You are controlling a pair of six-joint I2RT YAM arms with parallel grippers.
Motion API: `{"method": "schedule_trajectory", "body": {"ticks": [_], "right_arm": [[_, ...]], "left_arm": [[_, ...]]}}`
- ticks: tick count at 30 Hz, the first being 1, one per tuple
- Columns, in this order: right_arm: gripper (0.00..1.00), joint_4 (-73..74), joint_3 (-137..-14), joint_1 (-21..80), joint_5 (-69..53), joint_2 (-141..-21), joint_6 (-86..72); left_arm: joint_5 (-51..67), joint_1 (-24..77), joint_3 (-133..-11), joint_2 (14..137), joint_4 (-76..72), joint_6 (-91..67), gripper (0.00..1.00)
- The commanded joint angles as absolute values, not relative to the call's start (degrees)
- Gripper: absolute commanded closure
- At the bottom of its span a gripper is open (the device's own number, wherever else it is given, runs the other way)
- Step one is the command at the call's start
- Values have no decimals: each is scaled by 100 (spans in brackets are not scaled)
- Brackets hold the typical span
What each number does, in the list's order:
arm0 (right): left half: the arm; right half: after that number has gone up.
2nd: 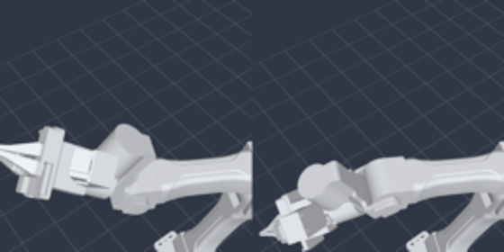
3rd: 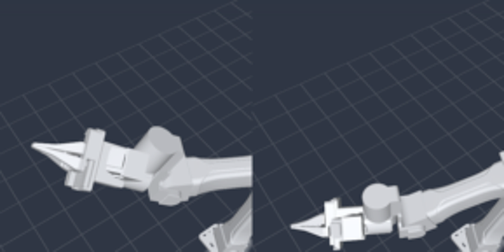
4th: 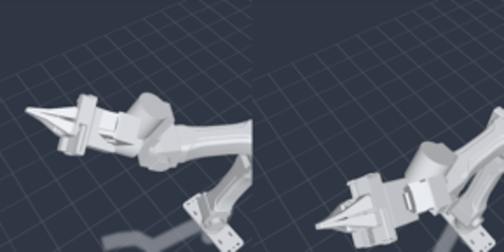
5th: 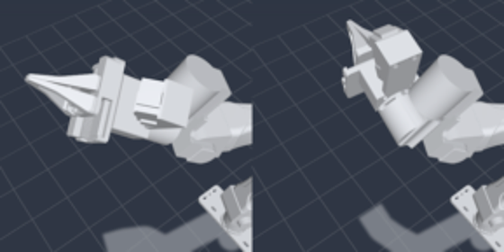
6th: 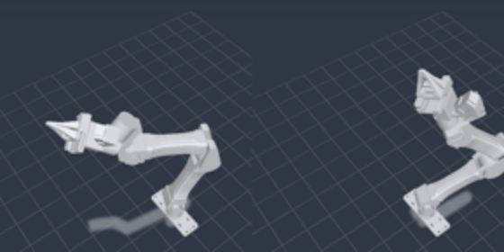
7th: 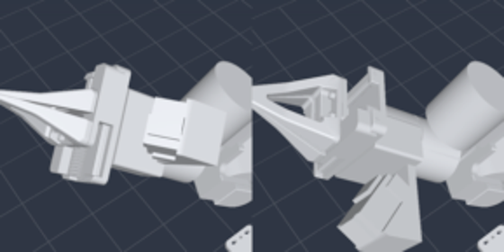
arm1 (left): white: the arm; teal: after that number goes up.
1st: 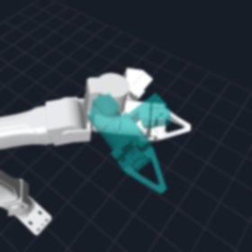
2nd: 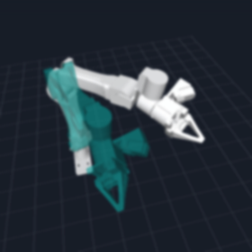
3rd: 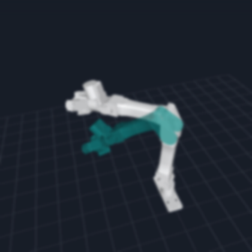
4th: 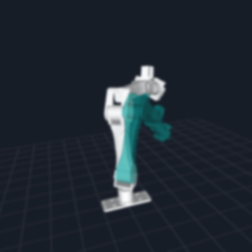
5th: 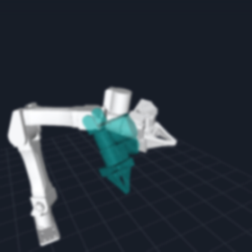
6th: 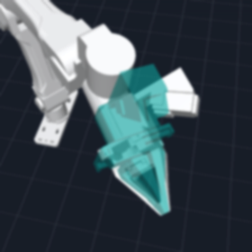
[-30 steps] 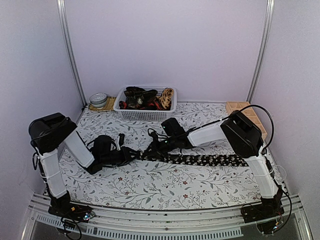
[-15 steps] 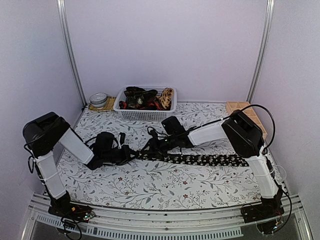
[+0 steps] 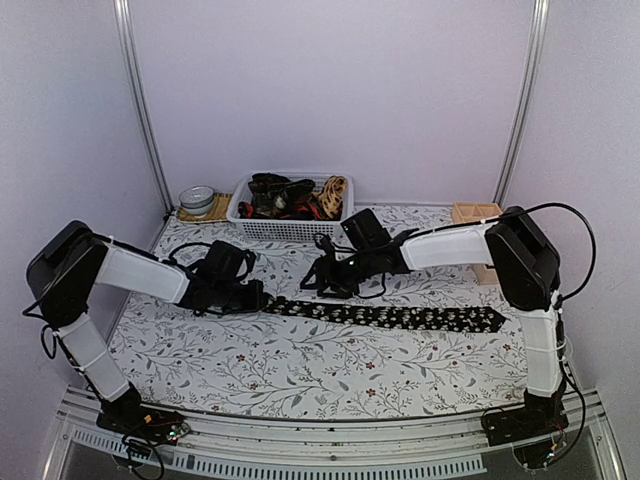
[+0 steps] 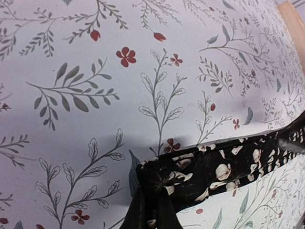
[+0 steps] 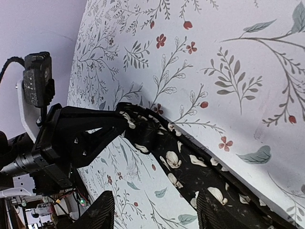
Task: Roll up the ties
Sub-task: Roll the tie at the center of the board.
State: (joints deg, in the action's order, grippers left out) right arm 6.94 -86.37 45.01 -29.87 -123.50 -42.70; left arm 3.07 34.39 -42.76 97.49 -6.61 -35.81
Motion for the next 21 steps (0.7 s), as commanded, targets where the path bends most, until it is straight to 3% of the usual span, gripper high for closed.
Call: {"method": "schedule_trajectory", "body": {"ticks": [1,21], "right_arm": [[41,987,-8254,4400,-2659,-11365,-3799],[40,621,-7192,4269,-2430,-11488,-3552]], "left_arm": [[-682,3756,-4742,9691,654,-2978,100],[-3651,5178,-7391,11204,3531,-2475,100]]}}
